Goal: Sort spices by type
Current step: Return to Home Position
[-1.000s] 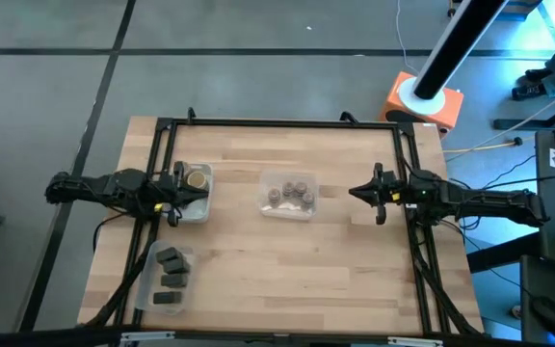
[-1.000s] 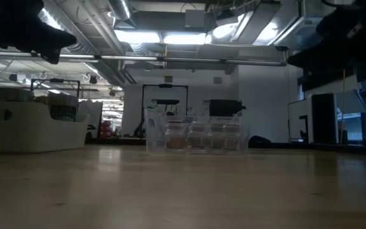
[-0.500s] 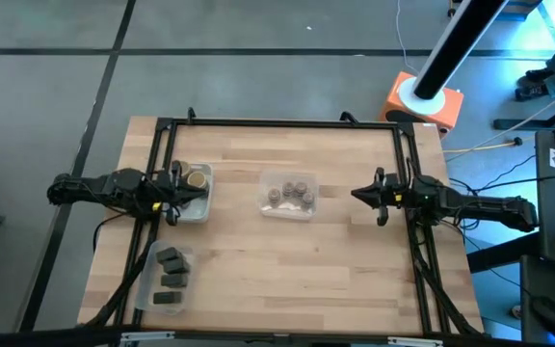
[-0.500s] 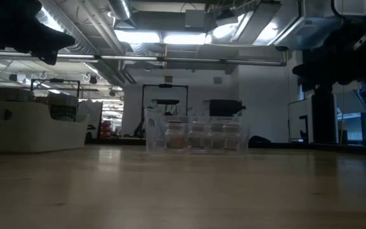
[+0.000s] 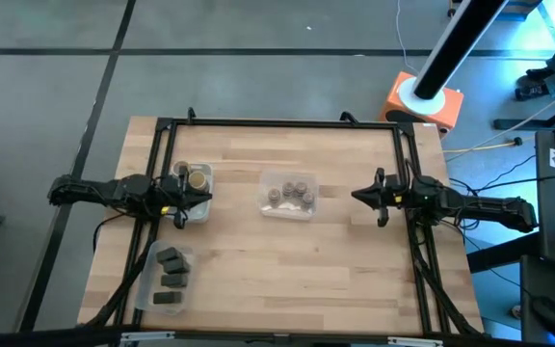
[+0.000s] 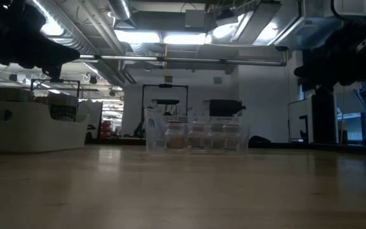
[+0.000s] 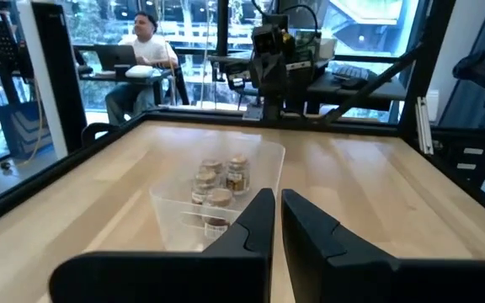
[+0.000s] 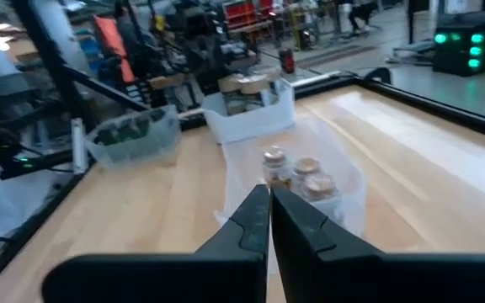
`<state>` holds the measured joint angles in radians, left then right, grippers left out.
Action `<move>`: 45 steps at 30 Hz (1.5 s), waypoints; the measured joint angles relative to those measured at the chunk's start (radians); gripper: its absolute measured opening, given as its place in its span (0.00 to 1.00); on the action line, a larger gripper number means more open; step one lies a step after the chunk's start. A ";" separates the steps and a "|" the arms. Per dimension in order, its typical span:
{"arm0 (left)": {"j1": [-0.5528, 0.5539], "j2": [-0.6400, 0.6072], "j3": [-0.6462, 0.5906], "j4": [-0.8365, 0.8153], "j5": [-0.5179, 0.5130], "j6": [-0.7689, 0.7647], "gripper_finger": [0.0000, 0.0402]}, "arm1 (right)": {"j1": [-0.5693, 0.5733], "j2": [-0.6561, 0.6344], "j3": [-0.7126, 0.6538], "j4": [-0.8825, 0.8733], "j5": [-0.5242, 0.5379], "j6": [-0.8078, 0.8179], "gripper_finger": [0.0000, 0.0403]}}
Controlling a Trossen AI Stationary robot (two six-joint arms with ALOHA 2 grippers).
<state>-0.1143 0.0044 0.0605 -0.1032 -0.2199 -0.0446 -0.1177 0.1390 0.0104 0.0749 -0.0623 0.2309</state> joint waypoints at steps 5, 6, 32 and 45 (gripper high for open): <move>0.000 0.000 -0.002 0.005 -0.002 -0.002 0.03 | 0.000 0.000 -0.001 -0.041 0.028 -0.001 0.04; 0.000 0.000 -0.004 0.011 -0.002 -0.002 0.03 | 0.000 0.000 -0.001 -0.044 0.028 -0.001 0.04; 0.000 0.022 -0.051 0.146 0.003 0.022 0.03 | 0.000 0.002 -0.003 -0.047 0.114 -0.099 0.04; 0.000 0.023 -0.051 0.146 0.003 0.022 0.03 | 0.000 0.002 -0.003 -0.033 0.114 -0.099 0.04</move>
